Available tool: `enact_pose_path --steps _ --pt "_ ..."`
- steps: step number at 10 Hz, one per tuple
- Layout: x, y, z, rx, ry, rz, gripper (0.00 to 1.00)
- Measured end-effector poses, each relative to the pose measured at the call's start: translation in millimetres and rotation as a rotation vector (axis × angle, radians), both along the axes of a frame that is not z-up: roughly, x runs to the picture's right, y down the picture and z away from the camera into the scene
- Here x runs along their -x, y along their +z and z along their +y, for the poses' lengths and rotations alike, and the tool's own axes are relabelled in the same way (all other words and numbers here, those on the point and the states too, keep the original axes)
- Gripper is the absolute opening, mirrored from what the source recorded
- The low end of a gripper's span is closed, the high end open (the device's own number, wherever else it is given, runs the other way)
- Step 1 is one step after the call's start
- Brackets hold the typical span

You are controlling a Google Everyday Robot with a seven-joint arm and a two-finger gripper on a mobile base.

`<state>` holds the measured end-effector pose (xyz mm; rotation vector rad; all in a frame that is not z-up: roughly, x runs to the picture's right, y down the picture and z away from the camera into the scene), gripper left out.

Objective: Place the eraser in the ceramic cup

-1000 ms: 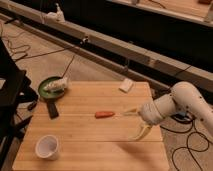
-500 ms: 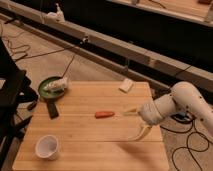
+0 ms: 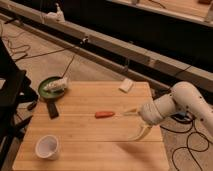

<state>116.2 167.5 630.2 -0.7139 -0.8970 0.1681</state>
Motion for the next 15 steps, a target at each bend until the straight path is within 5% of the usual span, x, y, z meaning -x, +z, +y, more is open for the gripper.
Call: enact_pose_path --steps 13,15 --pt "-0.2 0.2 -1.4 -0.002 -0.004 0.004 0.73" --pt "16.2 15.0 -17.4 0.009 -0.022 0.024 0.73"
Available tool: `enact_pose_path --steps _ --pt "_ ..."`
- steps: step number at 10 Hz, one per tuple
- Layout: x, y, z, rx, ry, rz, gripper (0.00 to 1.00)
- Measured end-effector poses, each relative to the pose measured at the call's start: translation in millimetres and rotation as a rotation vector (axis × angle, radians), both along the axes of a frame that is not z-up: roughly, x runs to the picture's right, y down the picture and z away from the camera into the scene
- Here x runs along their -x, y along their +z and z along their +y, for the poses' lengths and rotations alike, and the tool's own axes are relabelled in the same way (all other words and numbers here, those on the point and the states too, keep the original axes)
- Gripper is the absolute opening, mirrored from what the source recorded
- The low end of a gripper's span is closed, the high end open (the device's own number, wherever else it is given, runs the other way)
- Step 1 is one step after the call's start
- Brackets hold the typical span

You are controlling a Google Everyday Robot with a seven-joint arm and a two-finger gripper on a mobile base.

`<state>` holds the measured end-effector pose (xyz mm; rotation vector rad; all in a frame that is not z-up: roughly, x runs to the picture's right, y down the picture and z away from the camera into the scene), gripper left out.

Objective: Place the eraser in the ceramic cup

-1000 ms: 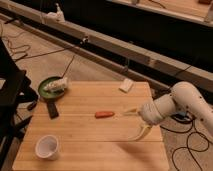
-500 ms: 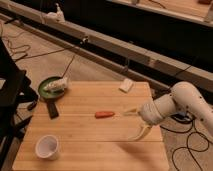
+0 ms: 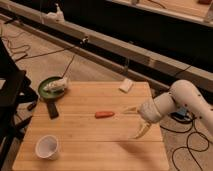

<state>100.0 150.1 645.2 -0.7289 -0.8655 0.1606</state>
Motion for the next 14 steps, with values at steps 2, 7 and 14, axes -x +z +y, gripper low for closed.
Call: enact_pose_path --steps 2,7,14 --pt "23.3 20.5 -10.1 0.004 -0.037 0.025 0.73" --pt "140.5 93.6 -51.4 -0.043 -0.078 0.076 0.73" --pt "254.0 108.3 -67.2 -0.045 -0.016 -0.024 0.73"
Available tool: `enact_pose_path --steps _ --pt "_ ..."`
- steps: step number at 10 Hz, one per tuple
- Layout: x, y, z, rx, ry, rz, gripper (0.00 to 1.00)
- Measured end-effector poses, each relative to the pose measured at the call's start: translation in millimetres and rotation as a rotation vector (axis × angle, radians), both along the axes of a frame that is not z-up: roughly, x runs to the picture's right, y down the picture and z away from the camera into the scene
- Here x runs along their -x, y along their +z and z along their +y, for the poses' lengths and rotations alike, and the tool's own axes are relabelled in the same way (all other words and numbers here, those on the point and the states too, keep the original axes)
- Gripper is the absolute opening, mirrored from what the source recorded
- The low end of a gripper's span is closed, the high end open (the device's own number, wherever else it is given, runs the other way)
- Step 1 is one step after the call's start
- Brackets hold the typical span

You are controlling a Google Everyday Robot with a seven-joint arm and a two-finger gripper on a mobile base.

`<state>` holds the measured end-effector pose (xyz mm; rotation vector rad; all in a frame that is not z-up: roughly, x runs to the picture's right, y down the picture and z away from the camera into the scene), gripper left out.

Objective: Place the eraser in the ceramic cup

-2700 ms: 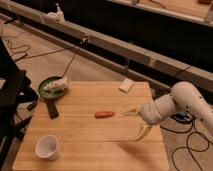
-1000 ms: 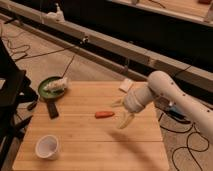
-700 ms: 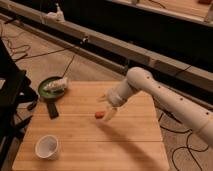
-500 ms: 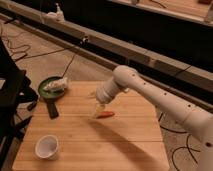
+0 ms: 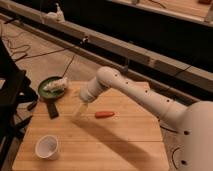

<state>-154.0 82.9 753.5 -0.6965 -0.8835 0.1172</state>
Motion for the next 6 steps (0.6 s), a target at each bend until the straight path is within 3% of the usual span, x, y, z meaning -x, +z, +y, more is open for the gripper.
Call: enact_pose_path --steps 4,6 --pt "0.9 2.0 -1.6 0.006 0.012 0.001 0.73" --pt "4.4 17.9 2.3 0.043 0.041 0.007 0.73"
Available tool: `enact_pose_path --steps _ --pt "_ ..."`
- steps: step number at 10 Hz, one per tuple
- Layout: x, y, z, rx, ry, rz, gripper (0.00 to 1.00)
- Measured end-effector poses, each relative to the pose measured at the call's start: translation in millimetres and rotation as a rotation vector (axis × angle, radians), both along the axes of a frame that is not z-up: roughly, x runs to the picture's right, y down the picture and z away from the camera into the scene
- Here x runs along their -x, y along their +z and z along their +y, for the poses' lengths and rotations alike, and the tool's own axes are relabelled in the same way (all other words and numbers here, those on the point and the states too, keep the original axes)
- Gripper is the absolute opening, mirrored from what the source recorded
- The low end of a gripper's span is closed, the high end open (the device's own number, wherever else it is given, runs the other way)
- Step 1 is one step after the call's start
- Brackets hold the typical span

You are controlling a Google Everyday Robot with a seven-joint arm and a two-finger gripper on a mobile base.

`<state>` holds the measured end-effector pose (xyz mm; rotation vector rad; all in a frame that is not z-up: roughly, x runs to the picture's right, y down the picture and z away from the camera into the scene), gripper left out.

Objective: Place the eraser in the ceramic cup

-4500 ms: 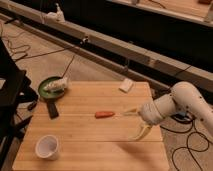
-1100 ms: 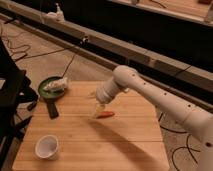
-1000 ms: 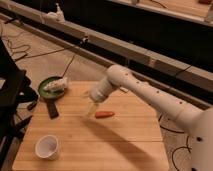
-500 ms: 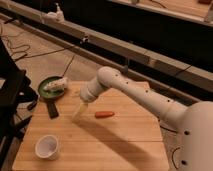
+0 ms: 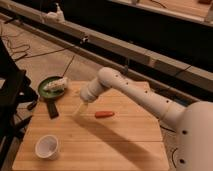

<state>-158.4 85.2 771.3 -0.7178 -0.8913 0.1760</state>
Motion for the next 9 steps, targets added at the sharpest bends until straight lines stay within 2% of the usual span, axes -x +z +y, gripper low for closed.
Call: enact_pose_path --steps 2,4,9 --pt "18.0 17.2 10.9 0.046 0.003 -0.021 0.73" --pt "43.2 38.1 26.8 0.085 -0.018 -0.052 0.73" --pt "91.4 86.1 43.3 0.072 -0.061 -0.085 0.73"
